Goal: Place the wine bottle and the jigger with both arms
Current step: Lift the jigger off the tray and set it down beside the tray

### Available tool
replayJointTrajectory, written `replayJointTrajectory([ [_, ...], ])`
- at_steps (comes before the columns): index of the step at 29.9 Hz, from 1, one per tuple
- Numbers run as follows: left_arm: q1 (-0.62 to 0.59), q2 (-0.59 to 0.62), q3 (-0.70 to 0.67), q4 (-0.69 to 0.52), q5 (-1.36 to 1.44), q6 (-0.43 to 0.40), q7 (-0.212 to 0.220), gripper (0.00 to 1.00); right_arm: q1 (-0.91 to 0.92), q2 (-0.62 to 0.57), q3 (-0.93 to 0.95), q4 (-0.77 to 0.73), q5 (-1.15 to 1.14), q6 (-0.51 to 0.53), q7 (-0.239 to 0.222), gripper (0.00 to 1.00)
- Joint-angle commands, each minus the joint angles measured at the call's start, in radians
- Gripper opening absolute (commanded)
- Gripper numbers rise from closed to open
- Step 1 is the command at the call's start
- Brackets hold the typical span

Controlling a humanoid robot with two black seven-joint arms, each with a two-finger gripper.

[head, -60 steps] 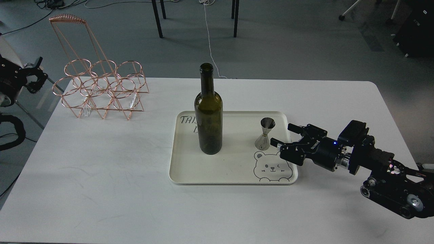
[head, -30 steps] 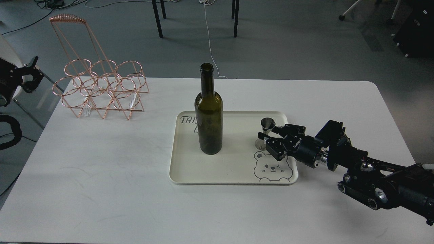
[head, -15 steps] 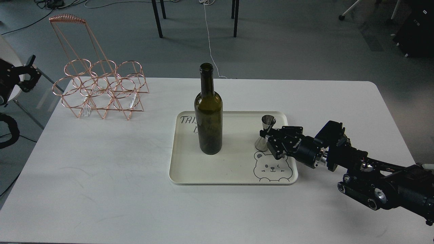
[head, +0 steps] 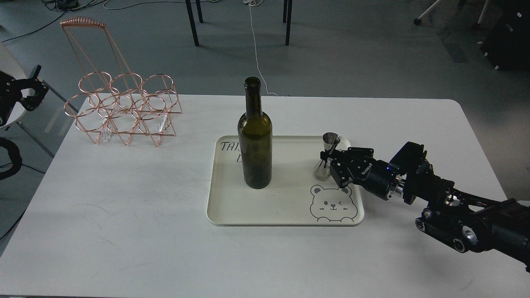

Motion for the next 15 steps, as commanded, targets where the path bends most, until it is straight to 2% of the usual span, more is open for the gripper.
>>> replayJointTrajectory([
  [1,-0.002,0.022,0.000,-0.007,0.000,0.000,0.000,0.98,-0.018,-0.080,0.003,0.027,0.038,0.000,0.000,0.07],
  [8,-0.005,0.024,0.000,-0.012,0.001,0.000,0.000,0.99,-0.055,-0.201,0.003,0.028,0.209,0.000,0.000,0.07],
  [15,-0.005,0.024,0.000,-0.013,0.001,0.000,0.000,0.99,-0.098,-0.232,0.001,-0.004,0.256,0.000,0.000,0.07],
])
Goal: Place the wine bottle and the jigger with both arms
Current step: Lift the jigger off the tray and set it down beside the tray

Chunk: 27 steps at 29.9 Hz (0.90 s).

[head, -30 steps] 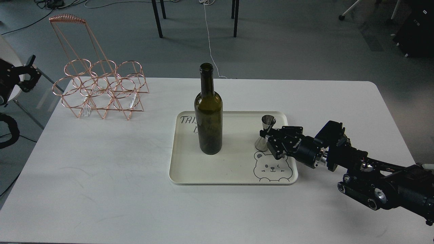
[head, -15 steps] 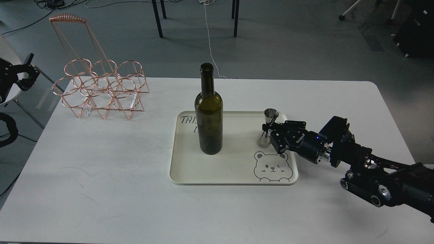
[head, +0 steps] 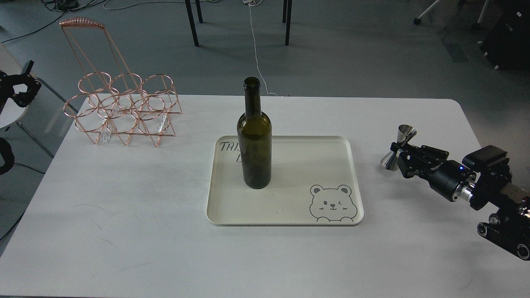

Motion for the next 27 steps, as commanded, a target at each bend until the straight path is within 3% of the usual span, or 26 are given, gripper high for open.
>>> replayJointTrajectory([
  [1,0.000,0.000,0.001,0.000,0.000,0.000,0.000,0.99,-0.022,0.004,-0.001,-0.033,0.006,0.000,0.000,0.07],
  [8,-0.002,0.005,0.001,0.000,0.000,0.000,0.002,0.99,-0.038,0.010,0.000,-0.058,0.009,0.000,0.000,0.09],
  [21,-0.003,0.006,-0.001,0.000,-0.002,0.000,0.002,0.99,-0.045,-0.005,-0.022,0.000,0.009,0.000,0.000,0.48],
  [27,-0.006,0.006,-0.001,0.000,0.000,0.000,0.002,0.98,-0.074,-0.066,-0.020,0.078,0.008,0.000,0.000,0.61],
])
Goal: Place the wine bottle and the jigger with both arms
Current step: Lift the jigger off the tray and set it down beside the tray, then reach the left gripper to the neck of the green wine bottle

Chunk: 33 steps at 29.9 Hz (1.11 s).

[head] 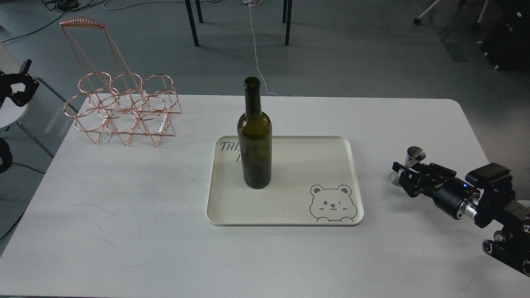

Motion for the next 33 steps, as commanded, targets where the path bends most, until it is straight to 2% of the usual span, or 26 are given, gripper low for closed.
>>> replayJointTrajectory([
  [1,-0.003,0.000,0.000,0.000,0.001,0.000,0.001,0.98,-0.009,-0.060,0.000,0.068,0.000,0.000,0.000,0.64],
  [6,-0.006,0.006,0.000,-0.002,0.001,0.000,0.002,0.99,-0.015,-0.215,0.002,0.185,0.009,0.000,0.000,0.83],
  [9,-0.006,0.031,0.003,-0.018,0.001,0.000,0.005,0.99,0.000,-0.283,0.008,0.210,0.050,0.000,0.000,0.84],
  [11,-0.004,0.060,0.011,-0.073,0.001,0.000,0.007,0.99,0.017,-0.301,0.020,0.211,0.119,0.000,0.000,0.84],
  [17,0.017,0.196,0.023,-0.310,0.005,0.000,0.008,0.99,0.262,-0.311,0.020,0.194,0.343,0.000,0.000,0.85],
  [19,0.022,0.248,0.044,-0.376,0.014,0.000,0.010,0.99,0.335,-0.304,0.023,0.181,0.391,0.016,0.000,0.85],
  [22,0.022,0.345,0.084,-0.475,0.100,0.000,0.011,0.99,0.409,-0.285,0.036,0.126,0.481,0.113,0.000,0.86],
  [27,0.019,0.478,0.080,-0.688,0.351,0.000,0.008,0.98,0.500,-0.150,0.052,-0.029,0.596,0.258,0.000,0.87],
  [28,0.014,0.503,0.074,-0.737,0.402,0.000,0.007,0.98,0.501,-0.121,0.068,-0.062,0.619,0.283,0.000,0.90],
  [33,-0.041,0.538,0.049,-0.943,0.670,0.018,0.005,0.98,0.500,-0.035,0.166,-0.167,0.763,0.429,0.000,0.91],
])
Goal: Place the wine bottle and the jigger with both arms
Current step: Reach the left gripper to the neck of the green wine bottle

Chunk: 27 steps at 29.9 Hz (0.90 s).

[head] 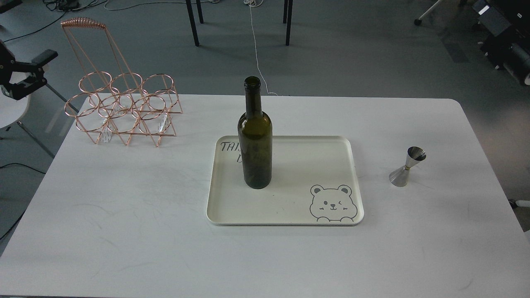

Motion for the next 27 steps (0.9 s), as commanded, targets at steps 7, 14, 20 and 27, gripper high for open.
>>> replayJointTrajectory([
  [7,-0.112,-0.085,-0.007,-0.277,0.798,0.115,0.032,0.98,0.003,0.153,0.175,-0.227,0.413,0.260,0.000,0.96],
  [14,-0.110,-0.295,-0.004,-0.282,1.414,0.118,0.059,0.98,-0.008,0.244,0.266,-0.405,0.679,0.492,0.000,0.96],
  [20,-0.105,-0.423,-0.001,-0.274,1.721,0.130,0.060,0.98,-0.052,0.262,0.267,-0.445,0.911,0.633,0.000,0.97],
  [27,-0.101,-0.562,0.001,-0.222,1.781,0.224,0.098,0.98,-0.081,0.265,0.270,-0.445,0.926,0.633,0.000,0.97],
])
